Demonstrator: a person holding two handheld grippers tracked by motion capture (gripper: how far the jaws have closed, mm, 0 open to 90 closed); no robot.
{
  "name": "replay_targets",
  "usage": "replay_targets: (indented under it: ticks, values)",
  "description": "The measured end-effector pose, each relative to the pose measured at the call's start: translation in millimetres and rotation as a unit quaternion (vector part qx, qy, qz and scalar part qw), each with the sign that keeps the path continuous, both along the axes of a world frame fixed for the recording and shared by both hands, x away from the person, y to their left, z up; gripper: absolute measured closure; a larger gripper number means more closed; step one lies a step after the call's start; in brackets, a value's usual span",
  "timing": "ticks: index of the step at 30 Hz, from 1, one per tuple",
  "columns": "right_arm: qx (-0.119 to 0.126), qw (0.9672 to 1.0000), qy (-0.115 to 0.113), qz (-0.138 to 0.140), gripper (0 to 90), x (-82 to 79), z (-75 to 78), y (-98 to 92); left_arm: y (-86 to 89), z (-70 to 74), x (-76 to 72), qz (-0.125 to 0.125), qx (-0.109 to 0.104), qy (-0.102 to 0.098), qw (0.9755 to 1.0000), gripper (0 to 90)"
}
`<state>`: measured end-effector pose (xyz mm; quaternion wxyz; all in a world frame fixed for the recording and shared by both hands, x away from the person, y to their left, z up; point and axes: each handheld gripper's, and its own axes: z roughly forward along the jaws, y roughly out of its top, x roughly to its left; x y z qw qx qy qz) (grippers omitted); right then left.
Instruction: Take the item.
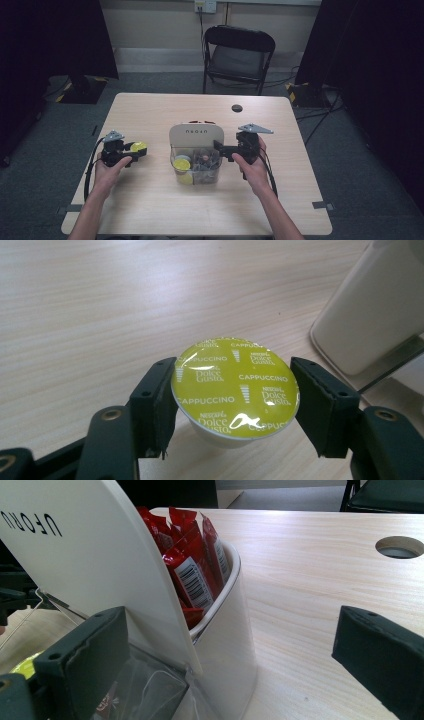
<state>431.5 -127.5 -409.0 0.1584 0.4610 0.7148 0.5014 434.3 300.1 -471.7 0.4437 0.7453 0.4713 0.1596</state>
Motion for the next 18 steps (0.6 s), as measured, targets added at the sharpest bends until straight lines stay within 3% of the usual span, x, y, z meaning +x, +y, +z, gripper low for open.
replay_targets:
  ticks: [18]
  values:
    - [0.001, 1.0000, 0.001, -0.002, 1.6, -0.7, -0.1, -0.2, 0.2, -18.0, 3.7, 0.005, 0.018, 0.020, 0.9996, 38.1]
